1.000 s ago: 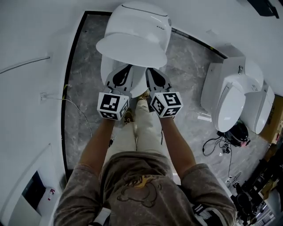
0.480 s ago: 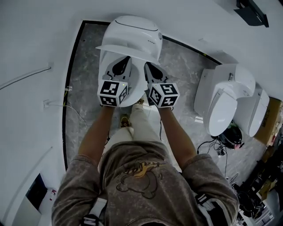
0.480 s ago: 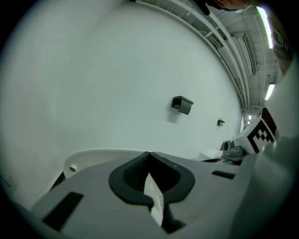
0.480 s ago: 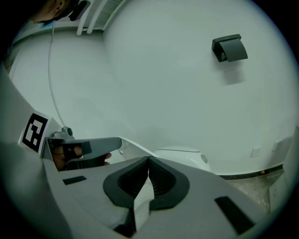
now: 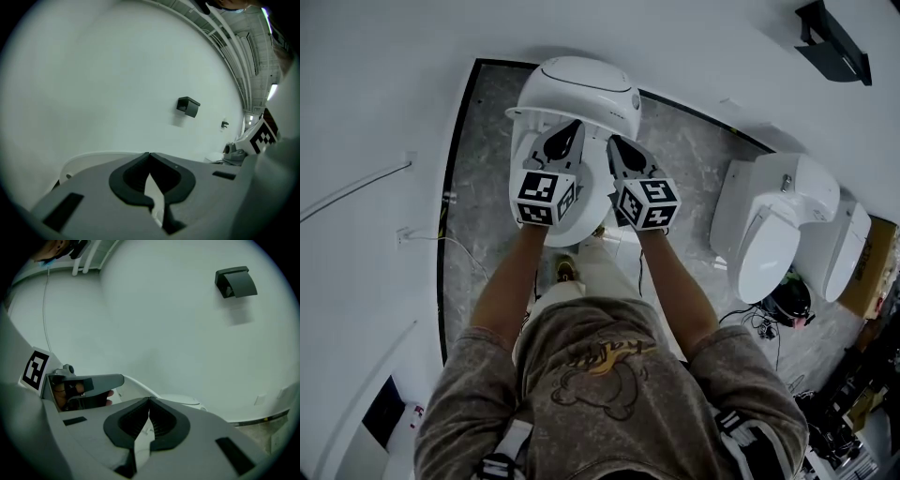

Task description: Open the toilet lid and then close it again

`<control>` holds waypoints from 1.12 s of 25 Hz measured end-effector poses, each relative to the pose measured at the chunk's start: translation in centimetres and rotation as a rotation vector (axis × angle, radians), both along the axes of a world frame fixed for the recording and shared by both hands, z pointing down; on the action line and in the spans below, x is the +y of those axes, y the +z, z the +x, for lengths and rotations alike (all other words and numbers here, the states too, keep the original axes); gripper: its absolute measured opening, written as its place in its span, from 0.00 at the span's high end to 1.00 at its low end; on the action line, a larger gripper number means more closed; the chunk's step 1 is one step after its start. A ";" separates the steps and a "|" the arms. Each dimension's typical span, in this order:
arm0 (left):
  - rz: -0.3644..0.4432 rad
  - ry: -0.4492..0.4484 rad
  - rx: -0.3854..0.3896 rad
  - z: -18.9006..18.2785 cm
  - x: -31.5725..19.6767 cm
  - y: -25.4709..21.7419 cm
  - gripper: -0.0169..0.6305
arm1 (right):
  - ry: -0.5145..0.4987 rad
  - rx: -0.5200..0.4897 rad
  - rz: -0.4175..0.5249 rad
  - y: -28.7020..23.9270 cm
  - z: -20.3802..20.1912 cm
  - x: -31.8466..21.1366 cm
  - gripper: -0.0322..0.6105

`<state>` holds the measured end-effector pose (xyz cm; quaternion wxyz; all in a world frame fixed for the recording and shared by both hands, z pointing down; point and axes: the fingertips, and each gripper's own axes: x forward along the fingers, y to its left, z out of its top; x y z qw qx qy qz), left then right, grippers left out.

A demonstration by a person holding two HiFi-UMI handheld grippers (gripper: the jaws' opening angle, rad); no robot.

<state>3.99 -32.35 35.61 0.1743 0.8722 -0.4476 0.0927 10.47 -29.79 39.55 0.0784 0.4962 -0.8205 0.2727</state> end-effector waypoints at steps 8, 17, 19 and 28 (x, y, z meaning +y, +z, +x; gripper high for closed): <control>0.024 0.000 -0.006 -0.1 -2.6 -1.5 0.96 | 0.001 -0.023 0.055 -2.5 0.8 -2.6 0.91; 0.047 0.008 -0.004 -0.4 -4.9 -3.2 0.75 | 0.031 -0.091 0.068 -4.3 2.5 -5.3 0.71; 0.045 0.013 -0.015 -0.3 -5.7 -3.1 0.71 | 0.026 -0.084 0.055 -3.8 2.5 -5.9 0.67; 0.061 0.077 -0.114 0.8 -9.9 -1.7 0.62 | 0.016 -0.047 0.072 -3.1 3.3 -9.4 0.64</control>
